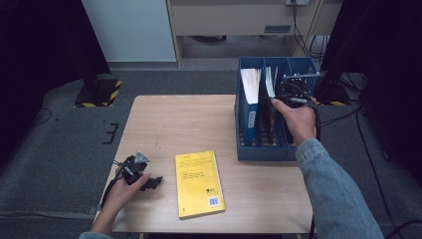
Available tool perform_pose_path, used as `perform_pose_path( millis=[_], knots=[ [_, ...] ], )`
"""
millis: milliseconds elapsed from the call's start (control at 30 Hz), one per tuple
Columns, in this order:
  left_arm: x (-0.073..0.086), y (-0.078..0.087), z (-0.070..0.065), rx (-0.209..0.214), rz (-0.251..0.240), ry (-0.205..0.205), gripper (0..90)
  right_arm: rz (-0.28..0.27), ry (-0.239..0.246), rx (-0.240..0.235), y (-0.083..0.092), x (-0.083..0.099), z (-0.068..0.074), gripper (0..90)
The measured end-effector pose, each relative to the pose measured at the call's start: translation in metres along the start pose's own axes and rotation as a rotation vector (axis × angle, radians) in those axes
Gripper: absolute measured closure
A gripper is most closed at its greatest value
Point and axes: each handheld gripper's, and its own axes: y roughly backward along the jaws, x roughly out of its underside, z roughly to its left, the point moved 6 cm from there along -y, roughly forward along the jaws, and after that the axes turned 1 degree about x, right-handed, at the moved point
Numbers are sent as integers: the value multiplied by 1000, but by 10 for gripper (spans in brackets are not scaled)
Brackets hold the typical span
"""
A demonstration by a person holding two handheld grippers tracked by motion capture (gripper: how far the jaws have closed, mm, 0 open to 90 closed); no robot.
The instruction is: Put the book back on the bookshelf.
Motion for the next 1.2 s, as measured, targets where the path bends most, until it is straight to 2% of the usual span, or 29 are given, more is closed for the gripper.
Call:
perform_pose_path(
  millis=[133,333,400,533,567,667,700,733,767,967,1100,1200],
  knots=[
    [0,0,0,0,-2,0,0,-24,30,-11,12,5,-1,329],
    [0,-1,0,-1,-3,4,0,-56,118,-41,27,19,2,240],
    [0,0,0,-1,-1,1,0,-70,127,-44,34,28,4,222],
    [0,0,0,-1,-3,1,0,-56,146,-70,44,48,10,203],
    [0,0,0,-1,-3,4,0,-53,144,-85,47,57,12,201],
    [0,0,0,-2,-4,4,0,-54,154,-91,49,63,13,190],
    [0,0,0,-2,-4,4,0,-58,145,-115,49,72,16,161],
    [0,0,0,-2,-4,4,0,-58,145,-115,49,72,16,161],
    [0,0,0,-2,-4,4,0,-54,141,-126,47,79,17,153],
    [1,0,0,-2,-11,-1,0,-48,149,-119,41,94,20,151],
    [2,0,0,-4,-25,3,0,-48,130,-164,40,110,29,140],
    [2,0,0,-7,-30,2,0,-48,137,-164,39,123,34,136]
  ],
)
